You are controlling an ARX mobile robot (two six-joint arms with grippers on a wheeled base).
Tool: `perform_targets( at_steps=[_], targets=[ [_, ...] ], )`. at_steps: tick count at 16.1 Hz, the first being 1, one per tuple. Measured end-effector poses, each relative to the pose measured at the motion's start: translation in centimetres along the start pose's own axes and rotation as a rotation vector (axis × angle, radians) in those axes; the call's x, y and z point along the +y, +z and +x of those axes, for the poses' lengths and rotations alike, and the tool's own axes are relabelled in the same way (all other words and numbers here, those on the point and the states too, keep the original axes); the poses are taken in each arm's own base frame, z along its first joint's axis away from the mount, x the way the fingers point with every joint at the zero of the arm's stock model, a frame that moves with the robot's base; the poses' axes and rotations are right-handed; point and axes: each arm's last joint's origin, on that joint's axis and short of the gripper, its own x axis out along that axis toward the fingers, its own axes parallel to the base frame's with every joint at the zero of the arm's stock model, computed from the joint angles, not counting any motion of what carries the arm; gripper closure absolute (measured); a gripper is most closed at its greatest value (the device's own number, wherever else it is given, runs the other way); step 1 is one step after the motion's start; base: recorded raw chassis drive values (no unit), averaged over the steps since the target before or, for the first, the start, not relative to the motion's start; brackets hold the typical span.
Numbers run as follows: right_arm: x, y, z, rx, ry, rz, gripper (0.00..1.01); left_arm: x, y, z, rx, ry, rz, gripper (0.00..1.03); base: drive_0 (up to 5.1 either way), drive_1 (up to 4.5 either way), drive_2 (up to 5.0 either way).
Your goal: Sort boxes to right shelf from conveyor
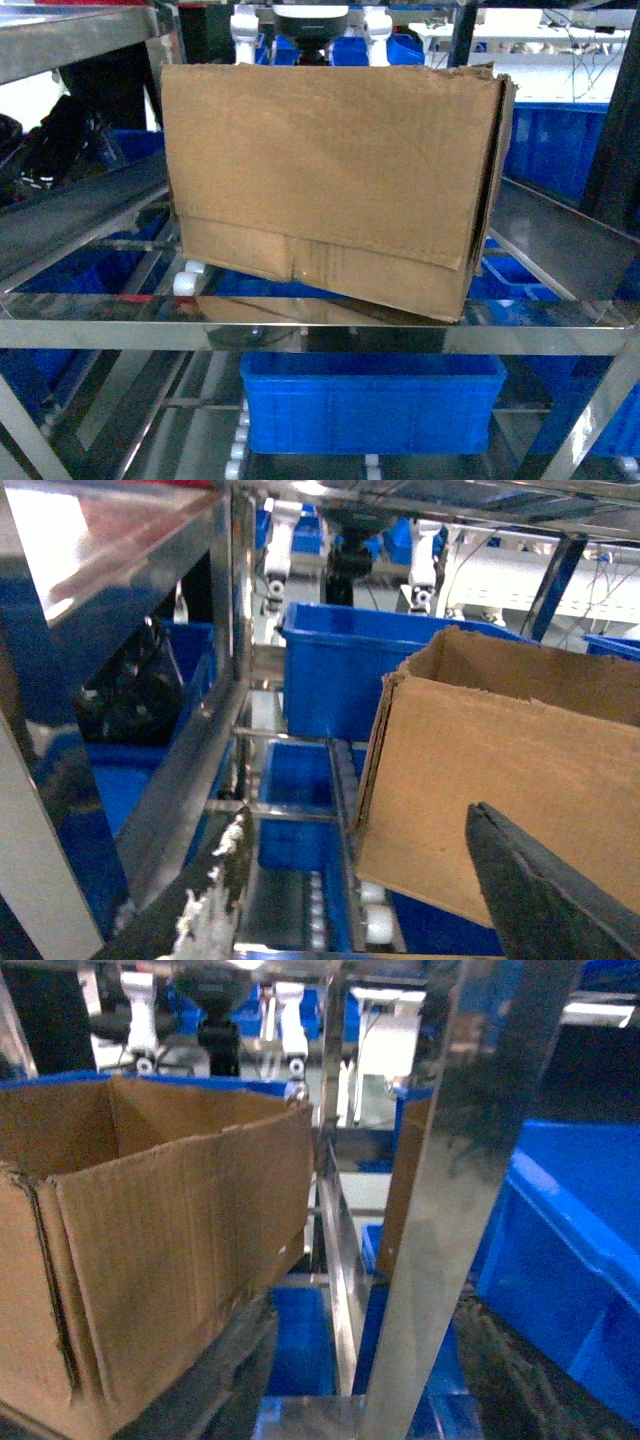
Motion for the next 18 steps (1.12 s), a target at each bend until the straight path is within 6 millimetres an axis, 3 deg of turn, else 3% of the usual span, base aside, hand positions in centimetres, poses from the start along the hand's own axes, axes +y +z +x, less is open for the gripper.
perform_targets(
  at_steps=[2,4,5,7,14,18],
  targets=[
    [-0.7,-1.4,-1.8,-0.119,-0.012,0.016,0.67,1.2,-1.4,-1.7,-0.110,-0.012,0.073,0.65,0.0,0.00,0.0],
    [-1.1,-3.0,-3.4,-0.121,-0.001,0.015,0.92,1.5,-3.4,-3.4,-0.107,-0.006,0.096,0.91,0.0,0.00,0.0],
    [-1.3,-3.9,-4.1,-0.110,-0.004,0.015,0.99,1.7,-4.3,-4.0,-0.095,-0.006,0.096,1.02,0.0,0.00,0.0],
    [-2.6,-5.0,-5.3,-0.113,-0.019,0.016,0.99,1.7,-5.4,-5.4,-0.103,-0.009,0.100,1.01,0.0,0.00,0.0],
    [-2.4,-7.4,-8.4,-0.109,-0.009,0.016,0.99,2.1,-8.0,-8.4,-0.096,-0.009,0.100,1.01,0.0,0.00,0.0],
    [-2.4,-8.0,-8.9,-0.135,-0.009,0.015,0.99,2.1,-8.3,-9.1,-0.102,-0.010,0.100,1.01,0.0,0.00,0.0]
  ],
)
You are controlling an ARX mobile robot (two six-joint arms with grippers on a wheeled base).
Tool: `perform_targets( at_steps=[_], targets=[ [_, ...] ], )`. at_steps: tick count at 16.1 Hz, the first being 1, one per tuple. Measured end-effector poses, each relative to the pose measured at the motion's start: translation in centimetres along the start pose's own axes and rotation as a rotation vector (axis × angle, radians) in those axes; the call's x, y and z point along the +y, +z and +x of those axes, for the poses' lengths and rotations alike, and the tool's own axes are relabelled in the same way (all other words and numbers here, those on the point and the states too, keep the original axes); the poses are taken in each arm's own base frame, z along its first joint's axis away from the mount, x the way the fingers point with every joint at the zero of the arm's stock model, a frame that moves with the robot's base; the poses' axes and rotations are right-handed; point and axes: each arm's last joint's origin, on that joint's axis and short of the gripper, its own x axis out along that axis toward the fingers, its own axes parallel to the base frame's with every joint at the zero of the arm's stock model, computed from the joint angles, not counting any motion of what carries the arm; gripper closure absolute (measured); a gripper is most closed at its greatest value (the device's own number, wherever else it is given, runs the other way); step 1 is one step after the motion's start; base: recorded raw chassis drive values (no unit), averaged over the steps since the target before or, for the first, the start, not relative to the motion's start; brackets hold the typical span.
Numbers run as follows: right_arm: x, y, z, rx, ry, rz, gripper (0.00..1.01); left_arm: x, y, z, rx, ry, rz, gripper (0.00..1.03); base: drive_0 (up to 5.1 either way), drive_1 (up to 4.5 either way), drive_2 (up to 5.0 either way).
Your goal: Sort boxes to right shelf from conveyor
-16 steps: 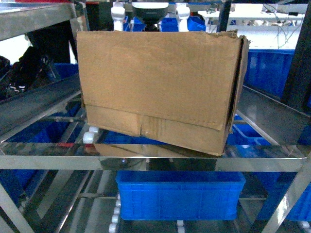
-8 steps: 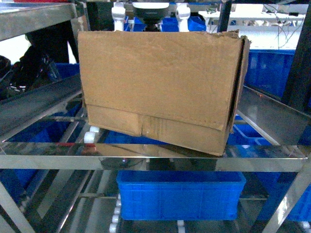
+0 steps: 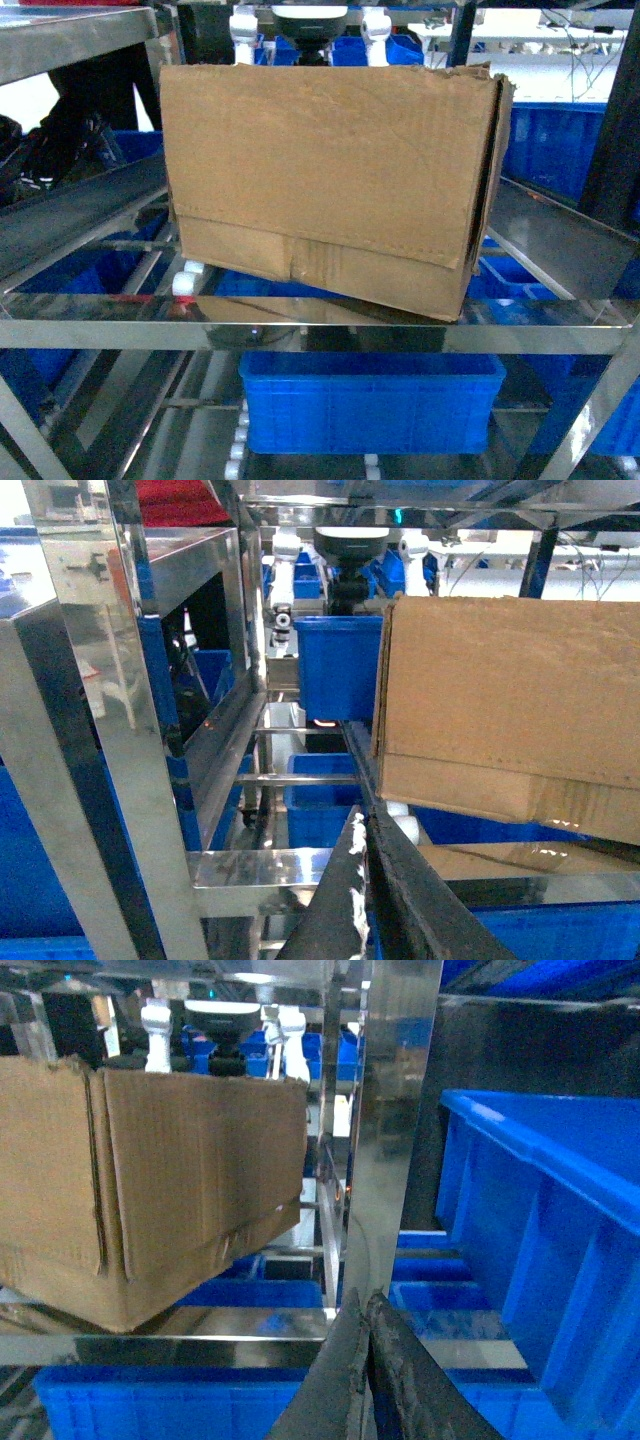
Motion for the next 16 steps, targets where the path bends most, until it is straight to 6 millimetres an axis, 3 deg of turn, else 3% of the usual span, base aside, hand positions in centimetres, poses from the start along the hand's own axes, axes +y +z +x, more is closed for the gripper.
perform_targets(
  at_steps=[16],
  targets=[
    [0.0,-0.2,-3.3,0.015,0.001,0.000,0.99,0.0,-0.8,-3.2,-0.001,-0.001,0.001,1.01,0.0,0.00,0.0]
  ],
)
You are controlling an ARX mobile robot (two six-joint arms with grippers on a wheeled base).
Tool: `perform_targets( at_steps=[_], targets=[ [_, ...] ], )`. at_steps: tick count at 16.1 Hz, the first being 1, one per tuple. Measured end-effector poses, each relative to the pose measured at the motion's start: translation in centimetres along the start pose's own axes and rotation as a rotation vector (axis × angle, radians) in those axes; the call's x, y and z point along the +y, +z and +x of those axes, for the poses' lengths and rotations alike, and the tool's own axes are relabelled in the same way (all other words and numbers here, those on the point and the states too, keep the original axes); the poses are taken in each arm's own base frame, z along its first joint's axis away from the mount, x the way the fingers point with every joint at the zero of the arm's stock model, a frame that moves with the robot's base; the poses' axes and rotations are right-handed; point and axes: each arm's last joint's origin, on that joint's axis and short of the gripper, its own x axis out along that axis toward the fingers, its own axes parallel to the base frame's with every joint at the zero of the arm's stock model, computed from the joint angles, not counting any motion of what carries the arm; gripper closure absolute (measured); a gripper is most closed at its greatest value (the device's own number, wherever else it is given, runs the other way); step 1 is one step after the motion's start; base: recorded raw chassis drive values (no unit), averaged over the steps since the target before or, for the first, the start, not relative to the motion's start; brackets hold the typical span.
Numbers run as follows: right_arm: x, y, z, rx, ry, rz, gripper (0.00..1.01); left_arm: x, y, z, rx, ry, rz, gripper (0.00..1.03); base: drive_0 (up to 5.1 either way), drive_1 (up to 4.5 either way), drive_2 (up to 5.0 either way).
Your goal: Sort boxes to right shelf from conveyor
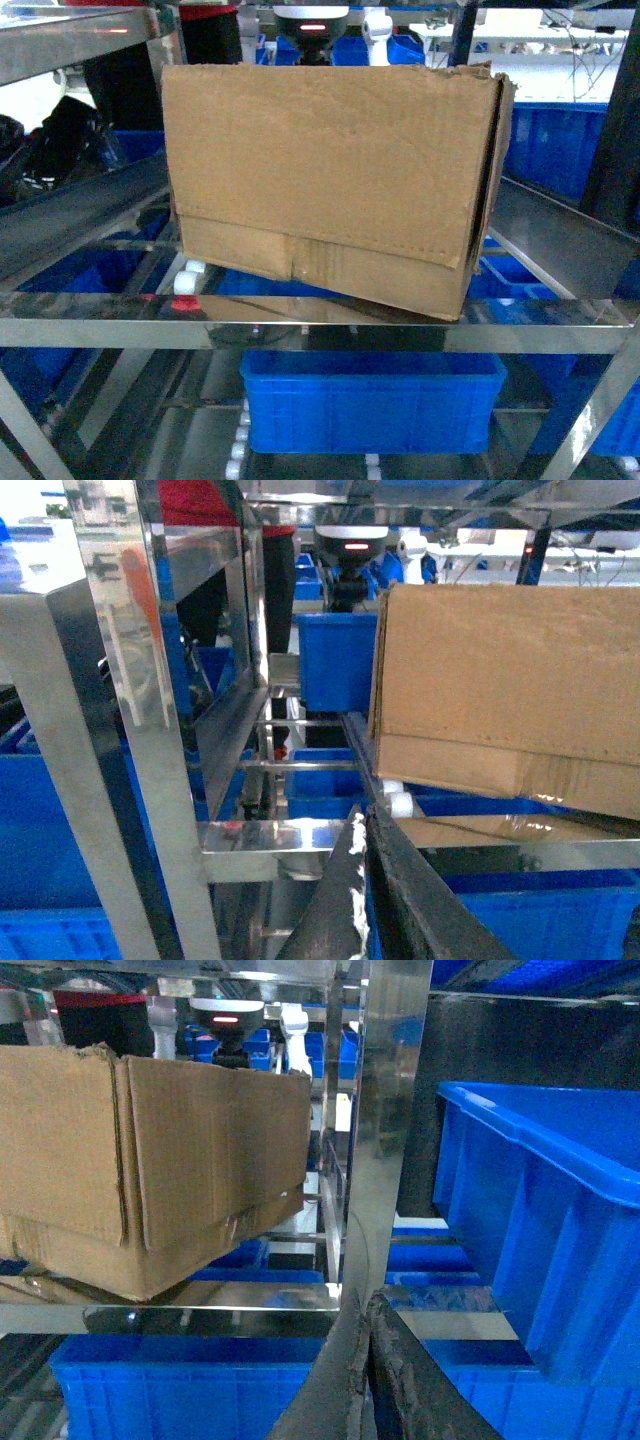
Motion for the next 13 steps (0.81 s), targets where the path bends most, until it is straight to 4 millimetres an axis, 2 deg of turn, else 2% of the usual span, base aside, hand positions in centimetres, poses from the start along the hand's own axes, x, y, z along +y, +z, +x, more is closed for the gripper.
perform_targets(
  at_steps=[4,5,6,10,11,13],
  targets=[
    [0.00,0.05,-0.01,-0.005,0.000,0.000,0.99,0.00,0.05,0.00,-0.005,0.001,0.000,1.01,0.0,0.00,0.0],
    [0.00,0.05,-0.01,-0.005,0.000,0.000,0.95,0.00,0.05,0.00,-0.005,0.001,0.000,0.95,0.0,0.00,0.0],
    [0.00,0.04,-0.01,-0.005,0.000,0.000,0.84,0.00,0.05,0.00,-0.005,0.001,0.000,0.84,0.0,0.00,0.0],
    [0.00,0.05,-0.01,-0.005,0.000,0.000,0.70,0.00,0.05,0.00,-0.005,0.001,0.000,0.69,0.0,0.00,0.0],
    [0.00,0.05,-0.01,-0.005,0.000,0.000,0.61,0.00,0.05,0.00,-0.005,0.001,0.000,0.60,0.0,0.00,0.0],
    [0.00,0.05,-0.01,-0.005,0.000,0.000,0.35,0.00,0.05,0.00,-0.005,0.001,0.000,0.35,0.0,0.00,0.0]
  ],
)
